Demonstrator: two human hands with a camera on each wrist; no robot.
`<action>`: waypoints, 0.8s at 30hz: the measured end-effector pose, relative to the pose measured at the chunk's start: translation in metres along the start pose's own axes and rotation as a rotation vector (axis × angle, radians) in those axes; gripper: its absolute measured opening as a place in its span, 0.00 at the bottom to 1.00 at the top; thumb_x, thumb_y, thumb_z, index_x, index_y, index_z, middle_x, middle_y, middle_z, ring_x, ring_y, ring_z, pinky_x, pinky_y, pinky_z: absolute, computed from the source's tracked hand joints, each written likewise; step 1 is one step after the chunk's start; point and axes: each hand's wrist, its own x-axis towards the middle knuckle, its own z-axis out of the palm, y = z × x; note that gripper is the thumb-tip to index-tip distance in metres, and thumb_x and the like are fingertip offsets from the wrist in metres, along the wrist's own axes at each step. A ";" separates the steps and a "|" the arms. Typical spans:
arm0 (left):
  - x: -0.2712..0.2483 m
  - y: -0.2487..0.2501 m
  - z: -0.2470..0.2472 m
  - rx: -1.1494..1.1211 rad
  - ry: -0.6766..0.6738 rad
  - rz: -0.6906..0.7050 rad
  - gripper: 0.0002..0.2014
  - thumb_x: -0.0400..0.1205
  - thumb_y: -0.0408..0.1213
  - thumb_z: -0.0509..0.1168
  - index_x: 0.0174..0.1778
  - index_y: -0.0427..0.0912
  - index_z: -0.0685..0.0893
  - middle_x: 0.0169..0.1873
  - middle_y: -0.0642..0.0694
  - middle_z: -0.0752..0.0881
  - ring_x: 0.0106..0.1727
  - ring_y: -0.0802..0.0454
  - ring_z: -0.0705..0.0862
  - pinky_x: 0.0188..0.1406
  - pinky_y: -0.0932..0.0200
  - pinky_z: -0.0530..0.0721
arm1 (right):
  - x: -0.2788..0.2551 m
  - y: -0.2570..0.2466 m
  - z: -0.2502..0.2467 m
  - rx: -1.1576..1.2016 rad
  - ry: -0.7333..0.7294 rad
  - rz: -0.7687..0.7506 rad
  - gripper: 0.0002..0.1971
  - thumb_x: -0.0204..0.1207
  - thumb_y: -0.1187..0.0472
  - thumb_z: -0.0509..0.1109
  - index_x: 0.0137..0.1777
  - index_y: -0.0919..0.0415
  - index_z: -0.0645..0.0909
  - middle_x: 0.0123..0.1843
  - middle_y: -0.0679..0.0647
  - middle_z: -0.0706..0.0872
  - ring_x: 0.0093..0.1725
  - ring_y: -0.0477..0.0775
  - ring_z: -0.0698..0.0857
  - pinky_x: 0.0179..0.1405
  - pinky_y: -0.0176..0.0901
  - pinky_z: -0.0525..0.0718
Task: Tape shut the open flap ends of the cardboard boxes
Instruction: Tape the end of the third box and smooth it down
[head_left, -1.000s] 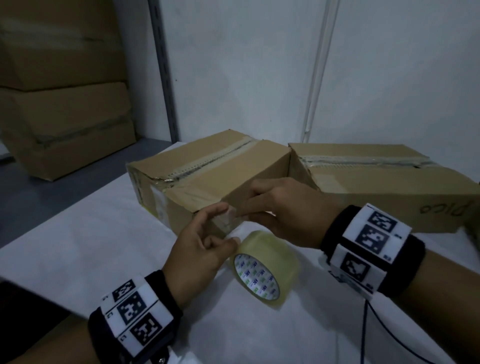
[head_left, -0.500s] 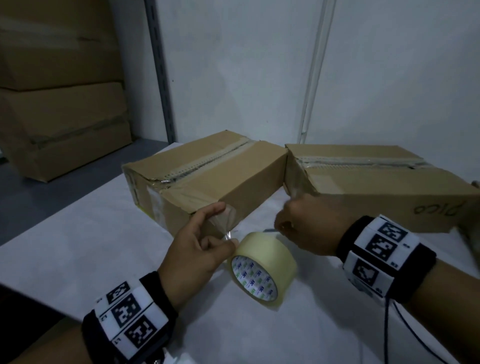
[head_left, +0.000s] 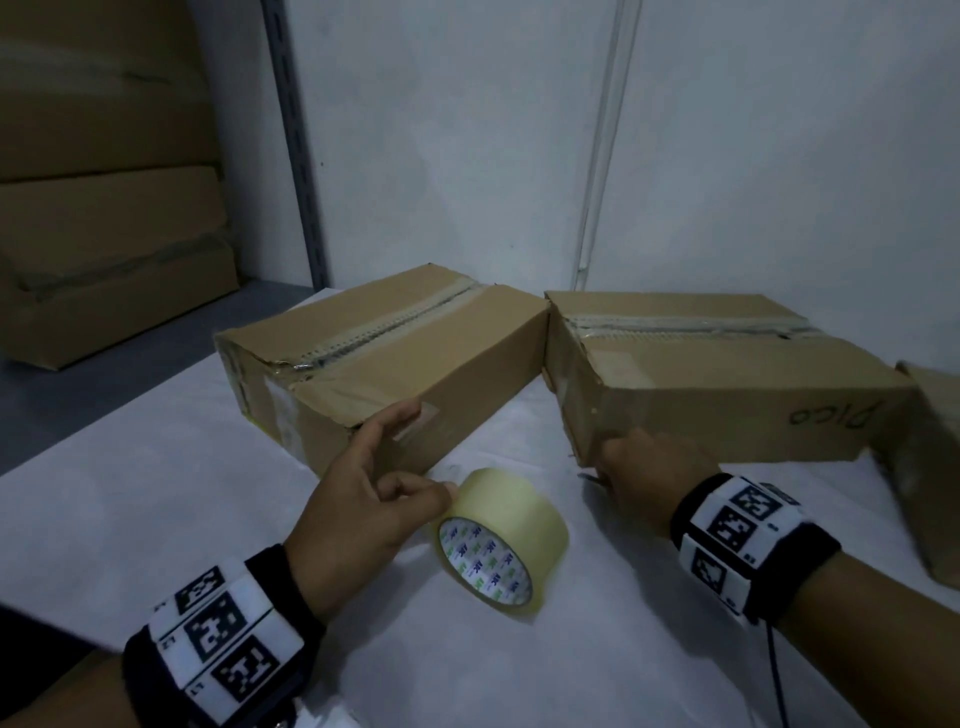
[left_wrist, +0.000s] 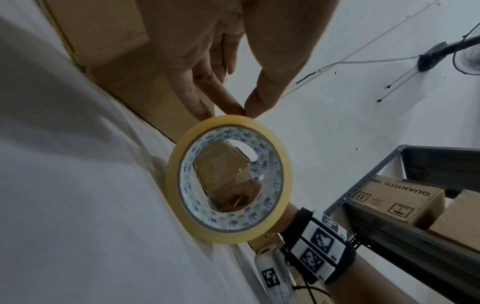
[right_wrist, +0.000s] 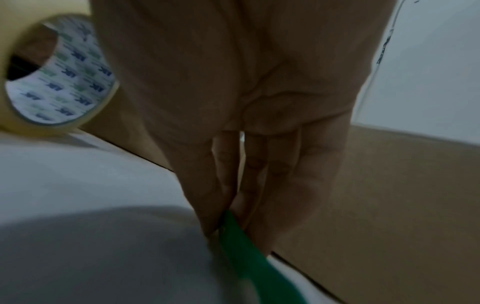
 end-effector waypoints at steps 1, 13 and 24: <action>0.001 -0.001 0.000 -0.008 -0.005 0.003 0.35 0.72 0.23 0.74 0.71 0.55 0.71 0.31 0.44 0.88 0.36 0.54 0.86 0.43 0.65 0.85 | -0.001 -0.001 0.001 0.010 0.002 0.000 0.13 0.82 0.58 0.62 0.61 0.60 0.82 0.59 0.60 0.85 0.59 0.65 0.86 0.54 0.53 0.81; 0.000 0.002 0.004 -0.072 0.013 0.025 0.35 0.68 0.22 0.75 0.66 0.55 0.74 0.52 0.62 0.89 0.43 0.50 0.91 0.42 0.61 0.88 | -0.026 -0.038 -0.047 0.785 0.411 -0.498 0.09 0.77 0.53 0.73 0.53 0.53 0.89 0.47 0.45 0.89 0.47 0.41 0.85 0.40 0.22 0.79; 0.000 0.001 0.004 -0.060 0.010 0.024 0.37 0.67 0.25 0.76 0.69 0.54 0.72 0.57 0.58 0.88 0.48 0.43 0.91 0.42 0.61 0.88 | -0.020 -0.052 -0.053 0.612 0.294 -0.598 0.07 0.79 0.57 0.70 0.51 0.55 0.89 0.50 0.47 0.83 0.44 0.39 0.80 0.38 0.16 0.70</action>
